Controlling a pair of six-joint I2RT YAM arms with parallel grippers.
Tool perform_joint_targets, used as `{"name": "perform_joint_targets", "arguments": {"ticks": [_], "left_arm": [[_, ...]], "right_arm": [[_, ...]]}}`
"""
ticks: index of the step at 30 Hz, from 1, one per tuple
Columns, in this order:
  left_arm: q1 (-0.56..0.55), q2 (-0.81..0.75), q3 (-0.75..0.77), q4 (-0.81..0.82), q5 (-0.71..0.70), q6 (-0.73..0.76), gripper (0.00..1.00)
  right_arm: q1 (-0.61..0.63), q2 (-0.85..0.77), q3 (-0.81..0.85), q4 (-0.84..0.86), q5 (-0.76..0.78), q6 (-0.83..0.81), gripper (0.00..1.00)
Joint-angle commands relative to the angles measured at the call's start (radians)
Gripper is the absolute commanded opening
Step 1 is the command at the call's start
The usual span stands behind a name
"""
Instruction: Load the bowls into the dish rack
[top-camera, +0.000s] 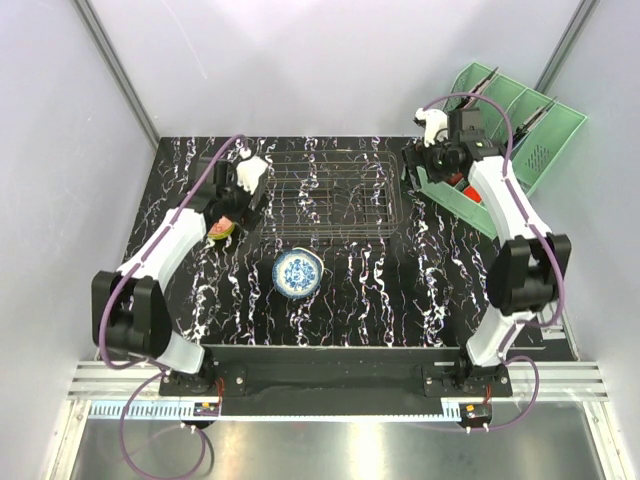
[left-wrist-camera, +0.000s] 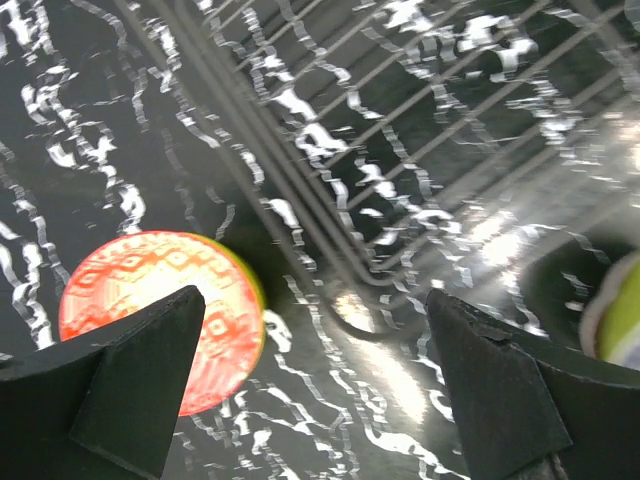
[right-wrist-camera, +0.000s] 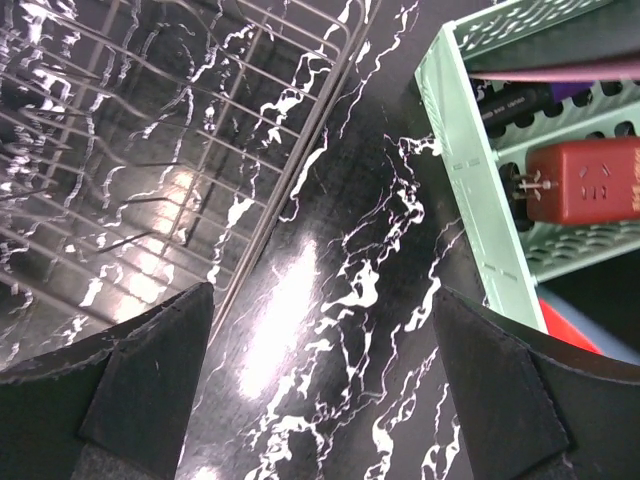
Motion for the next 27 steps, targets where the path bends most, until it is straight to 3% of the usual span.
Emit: {"name": "perform_joint_targets", "arguments": {"ticks": [1, 4, 14, 27], "left_arm": [[-0.003, 0.003, 0.093, 0.03, -0.092, 0.043, 0.99], [-0.008, 0.01, 0.102, 0.016, -0.092, 0.058, 0.99], [-0.021, 0.162, 0.156, 0.088, -0.277, 0.098, 0.99], [-0.038, 0.532, 0.591, 0.076, -0.412, 0.176, 0.99]], "right_arm": [[0.037, 0.059, 0.084, 0.002, 0.066, -0.042, 1.0], [0.052, 0.095, 0.089, 0.012, 0.074, -0.052, 1.0], [0.113, 0.132, 0.034, 0.033, 0.138, -0.086, 1.0], [0.19, 0.015, -0.152, 0.003, 0.264, -0.246, 1.0]]}}
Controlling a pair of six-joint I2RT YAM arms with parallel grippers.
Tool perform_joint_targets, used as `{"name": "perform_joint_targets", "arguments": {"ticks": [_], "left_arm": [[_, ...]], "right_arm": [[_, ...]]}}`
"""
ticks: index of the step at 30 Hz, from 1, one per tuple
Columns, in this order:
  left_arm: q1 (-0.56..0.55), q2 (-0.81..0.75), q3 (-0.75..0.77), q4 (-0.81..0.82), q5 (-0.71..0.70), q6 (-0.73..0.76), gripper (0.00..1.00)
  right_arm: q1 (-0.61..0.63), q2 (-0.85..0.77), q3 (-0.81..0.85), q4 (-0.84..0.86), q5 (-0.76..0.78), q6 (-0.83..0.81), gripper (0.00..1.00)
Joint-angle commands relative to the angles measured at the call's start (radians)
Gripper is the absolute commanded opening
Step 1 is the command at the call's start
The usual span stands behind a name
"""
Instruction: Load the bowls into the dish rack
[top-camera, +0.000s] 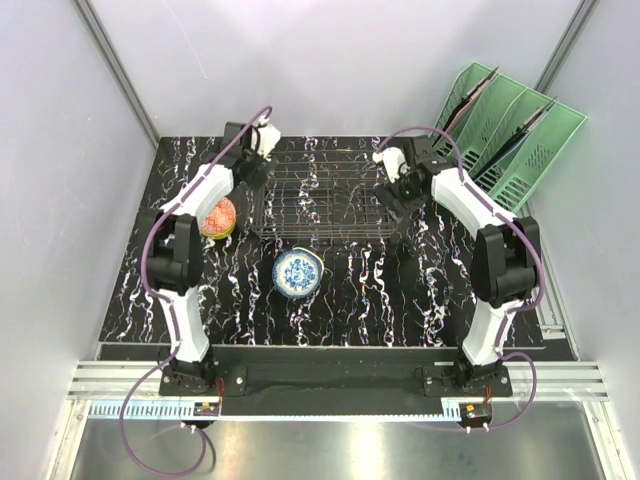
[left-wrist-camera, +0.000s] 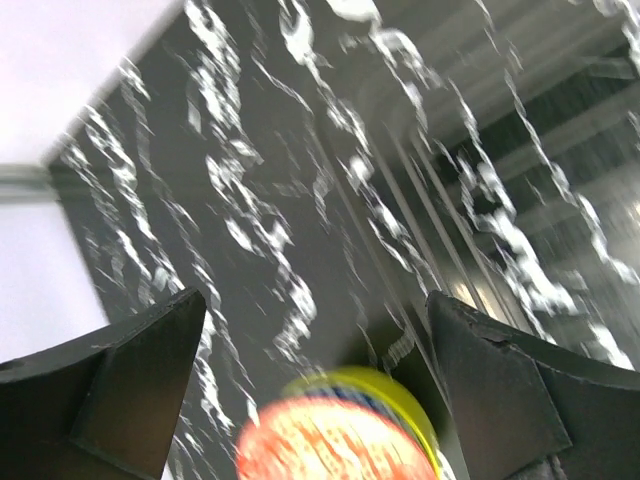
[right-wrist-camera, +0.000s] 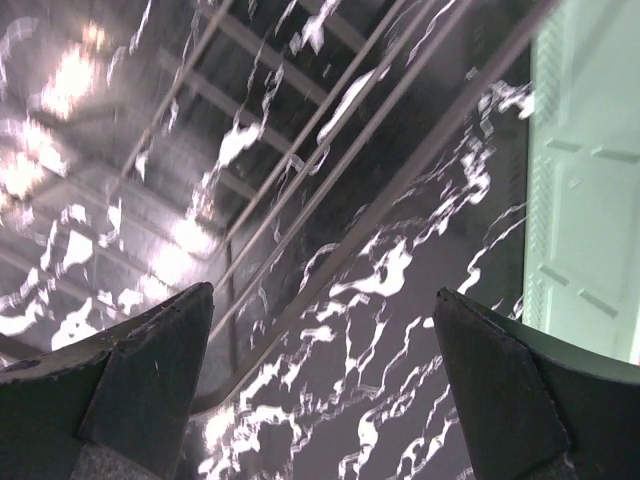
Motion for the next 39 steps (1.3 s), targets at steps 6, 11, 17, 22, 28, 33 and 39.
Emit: {"name": "perform_joint_targets", "arguments": {"ticks": [6, 11, 17, 22, 28, 33, 39], "left_arm": [[-0.03, 0.244, 0.377, -0.024, -0.13, 0.098, 0.99], [-0.043, 0.362, 0.495, -0.037, -0.15, 0.12, 0.99], [-0.05, 0.457, 0.591, -0.037, -0.185, 0.143, 0.99], [-0.052, 0.517, 0.687, -0.016, -0.217, 0.146, 0.99], [-0.067, 0.562, 0.759, 0.041, -0.239, 0.171, 0.99], [-0.101, 0.578, 0.769, 0.119, -0.256, 0.189, 0.99], [-0.133, 0.651, 0.882, 0.18, -0.365, 0.217, 0.99]], "right_arm": [[0.036, -0.155, -0.052, -0.063, 0.043, -0.104, 1.0], [0.059, -0.195, -0.072, -0.107, 0.026, -0.15, 1.0], [0.097, -0.217, -0.095, -0.132, 0.039, -0.176, 1.0], [0.133, -0.238, -0.139, -0.136, 0.051, -0.211, 1.0], [0.168, -0.232, -0.162, -0.135, 0.059, -0.217, 1.0], [0.177, -0.22, -0.122, -0.132, 0.057, -0.2, 1.0], [0.191, -0.226, -0.069, -0.106, 0.092, -0.188, 1.0]]}}
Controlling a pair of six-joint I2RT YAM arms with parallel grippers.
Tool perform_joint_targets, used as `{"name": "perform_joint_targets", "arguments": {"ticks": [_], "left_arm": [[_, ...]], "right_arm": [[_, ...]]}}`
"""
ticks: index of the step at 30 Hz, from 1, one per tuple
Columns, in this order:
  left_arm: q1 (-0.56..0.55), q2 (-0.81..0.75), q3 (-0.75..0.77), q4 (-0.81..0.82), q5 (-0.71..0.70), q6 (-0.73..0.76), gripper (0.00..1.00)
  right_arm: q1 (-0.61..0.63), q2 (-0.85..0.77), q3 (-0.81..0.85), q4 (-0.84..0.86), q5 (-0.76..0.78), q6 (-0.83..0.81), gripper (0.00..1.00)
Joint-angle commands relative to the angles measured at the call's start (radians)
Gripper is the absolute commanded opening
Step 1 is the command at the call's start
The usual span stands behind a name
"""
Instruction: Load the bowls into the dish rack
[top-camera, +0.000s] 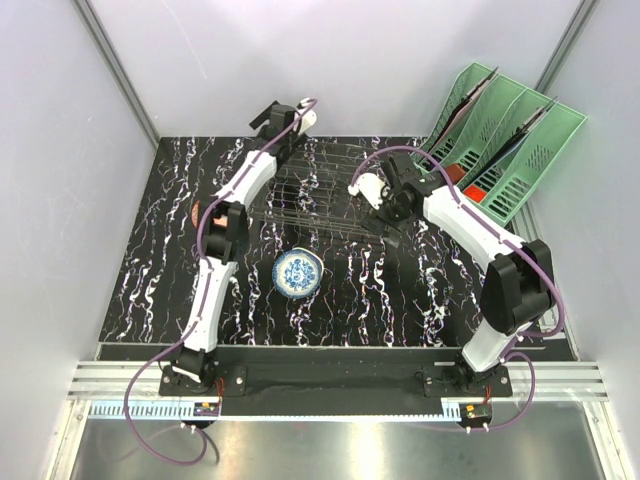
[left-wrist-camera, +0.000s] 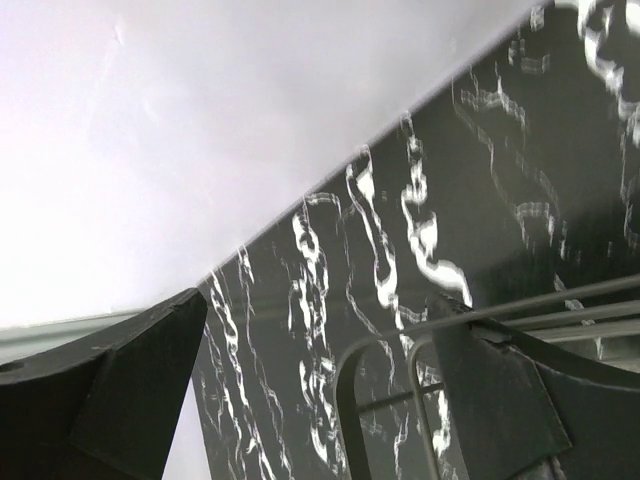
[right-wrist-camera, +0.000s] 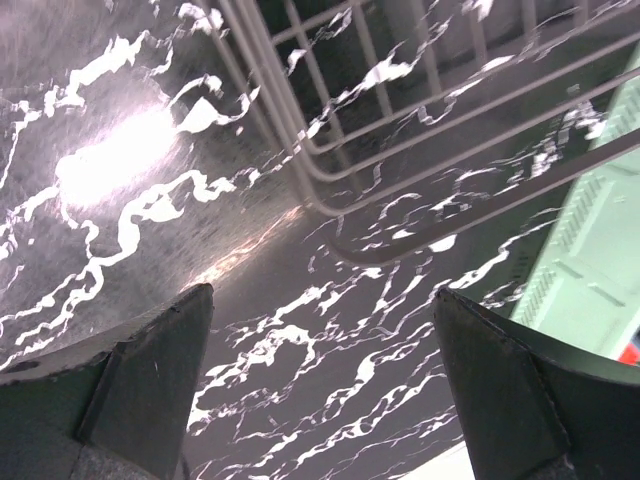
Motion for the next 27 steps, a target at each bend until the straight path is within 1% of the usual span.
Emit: {"name": "perform_joint_targets", "arguments": {"ticks": [1, 2, 3, 4, 5, 10, 11, 15, 18, 19, 20, 23, 27], "left_arm": [[-0.029, 0.015, 0.067, 0.128, -0.119, 0.019, 0.99], [-0.028, -0.01, 0.037, 0.146, -0.117, -0.017, 0.99], [-0.025, -0.081, -0.056, 0.163, -0.113, -0.035, 0.99], [-0.019, -0.122, -0.104, 0.183, -0.101, -0.056, 0.99], [-0.014, -0.198, -0.19, 0.191, -0.082, -0.093, 0.99], [-0.003, -0.387, -0.351, 0.174, -0.076, -0.157, 0.99], [-0.002, -0.45, -0.403, 0.17, -0.073, -0.16, 0.99], [0.0, -0.597, -0.525, 0.134, -0.048, -0.17, 0.99], [0.0, -0.692, -0.592, 0.05, -0.015, -0.179, 0.99], [0.0, -0.714, -0.614, 0.012, -0.004, -0.179, 0.99], [0.0, -0.76, -0.673, 0.006, 0.004, -0.173, 0.99], [0.0, -0.837, -0.788, -0.001, 0.007, -0.141, 0.99], [0.001, -0.892, -0.877, -0.05, -0.005, -0.108, 0.99]], "right_arm": [[0.016, -0.039, 0.085, 0.036, 0.053, 0.013, 1.0], [0.012, -0.043, 0.088, 0.076, 0.063, 0.023, 1.0], [0.015, -0.047, 0.093, 0.098, 0.086, 0.028, 1.0], [0.012, -0.047, 0.1, 0.128, 0.094, 0.037, 1.0], [0.007, -0.044, 0.126, 0.142, 0.102, 0.056, 1.0], [-0.02, 0.051, 0.214, 0.246, 0.213, 0.088, 1.0], [-0.022, 0.071, 0.241, 0.251, 0.23, 0.08, 1.0], [-0.039, 0.189, 0.309, 0.254, 0.246, 0.082, 1.0], [-0.043, 0.242, 0.334, 0.257, 0.249, 0.079, 1.0], [-0.045, 0.25, 0.338, 0.26, 0.243, 0.08, 1.0], [-0.048, 0.256, 0.34, 0.262, 0.237, 0.08, 1.0], [-0.05, 0.267, 0.337, 0.27, 0.223, 0.086, 1.0], [-0.051, 0.261, 0.329, 0.273, 0.215, 0.082, 1.0]]}}
